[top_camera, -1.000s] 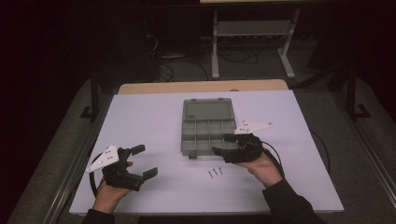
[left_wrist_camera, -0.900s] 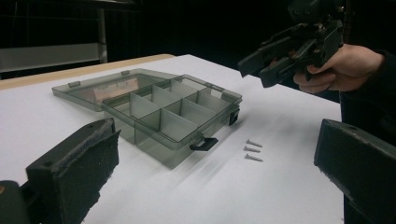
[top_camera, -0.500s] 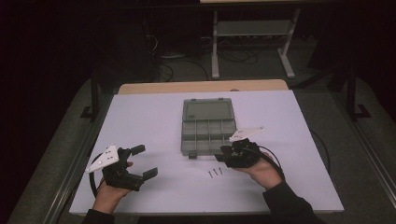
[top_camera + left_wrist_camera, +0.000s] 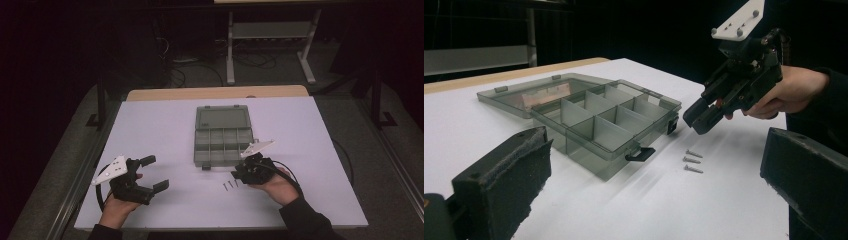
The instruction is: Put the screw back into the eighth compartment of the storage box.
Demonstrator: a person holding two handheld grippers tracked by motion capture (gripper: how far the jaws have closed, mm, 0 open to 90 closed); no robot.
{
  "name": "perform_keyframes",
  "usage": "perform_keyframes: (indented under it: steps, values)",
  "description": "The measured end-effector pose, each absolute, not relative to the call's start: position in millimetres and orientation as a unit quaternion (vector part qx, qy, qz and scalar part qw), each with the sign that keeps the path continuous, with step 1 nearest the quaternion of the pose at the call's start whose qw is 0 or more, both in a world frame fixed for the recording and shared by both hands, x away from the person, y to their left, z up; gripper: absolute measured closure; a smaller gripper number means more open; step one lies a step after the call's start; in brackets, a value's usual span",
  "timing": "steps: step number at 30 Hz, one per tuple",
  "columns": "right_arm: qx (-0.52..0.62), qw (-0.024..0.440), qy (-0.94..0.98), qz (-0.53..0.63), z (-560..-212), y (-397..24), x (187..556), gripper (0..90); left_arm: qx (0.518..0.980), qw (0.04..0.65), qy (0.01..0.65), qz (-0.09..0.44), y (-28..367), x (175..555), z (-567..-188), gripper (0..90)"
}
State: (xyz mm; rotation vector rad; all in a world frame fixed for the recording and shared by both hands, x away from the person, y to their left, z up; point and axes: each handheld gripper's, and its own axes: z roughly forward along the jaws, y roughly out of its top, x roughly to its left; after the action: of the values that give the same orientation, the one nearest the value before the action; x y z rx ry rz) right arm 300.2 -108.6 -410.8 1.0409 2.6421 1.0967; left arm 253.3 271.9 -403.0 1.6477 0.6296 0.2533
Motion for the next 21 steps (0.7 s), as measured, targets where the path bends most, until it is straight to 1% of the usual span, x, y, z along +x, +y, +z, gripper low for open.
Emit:
perform_keyframes:
  steps: [12, 21]
  values:
    - [0.345, 0.044, 0.878, 0.329, -422.4, -105.1, 298.6, 73.5, 0.719, 0.629, 0.275, 0.11, 272.1, 253.4, -403.0, 0.0]
    - [0.345, 0.039, 0.884, 0.314, -430.1, -100.8, 298.6, 73.5, 0.72, 0.627, 0.276, 0.11, 272.1, 253.3, -402.9, 0.0]
